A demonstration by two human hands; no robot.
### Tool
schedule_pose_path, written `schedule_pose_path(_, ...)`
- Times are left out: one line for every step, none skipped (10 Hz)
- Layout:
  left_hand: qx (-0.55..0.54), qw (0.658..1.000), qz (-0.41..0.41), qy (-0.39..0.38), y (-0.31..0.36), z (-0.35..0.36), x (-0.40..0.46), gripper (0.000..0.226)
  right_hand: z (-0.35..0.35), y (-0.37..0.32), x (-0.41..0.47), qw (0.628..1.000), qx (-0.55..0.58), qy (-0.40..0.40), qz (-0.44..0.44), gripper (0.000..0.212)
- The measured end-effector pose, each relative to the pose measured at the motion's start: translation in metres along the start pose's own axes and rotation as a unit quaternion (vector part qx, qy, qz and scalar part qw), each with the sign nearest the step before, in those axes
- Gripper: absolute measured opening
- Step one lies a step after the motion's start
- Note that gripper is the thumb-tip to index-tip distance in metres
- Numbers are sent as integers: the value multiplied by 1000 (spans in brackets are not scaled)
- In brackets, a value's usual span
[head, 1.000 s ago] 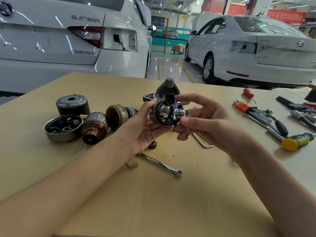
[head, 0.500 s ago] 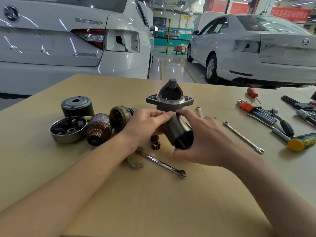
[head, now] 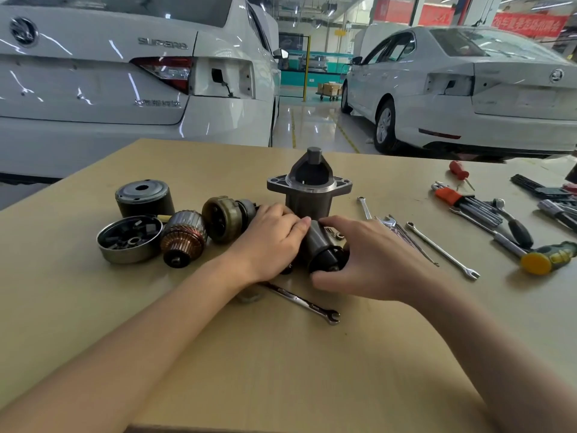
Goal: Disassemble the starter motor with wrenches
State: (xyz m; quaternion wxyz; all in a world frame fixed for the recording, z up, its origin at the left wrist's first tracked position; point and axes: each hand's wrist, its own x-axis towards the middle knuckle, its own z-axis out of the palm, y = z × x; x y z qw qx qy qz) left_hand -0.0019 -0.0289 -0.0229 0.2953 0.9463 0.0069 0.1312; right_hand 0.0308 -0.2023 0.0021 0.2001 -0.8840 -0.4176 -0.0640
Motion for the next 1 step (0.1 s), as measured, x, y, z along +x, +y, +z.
schedule_pose_path(78,993,55,62,9,-14,-10,42,-6,0,-7,1000,0,2,-2,78)
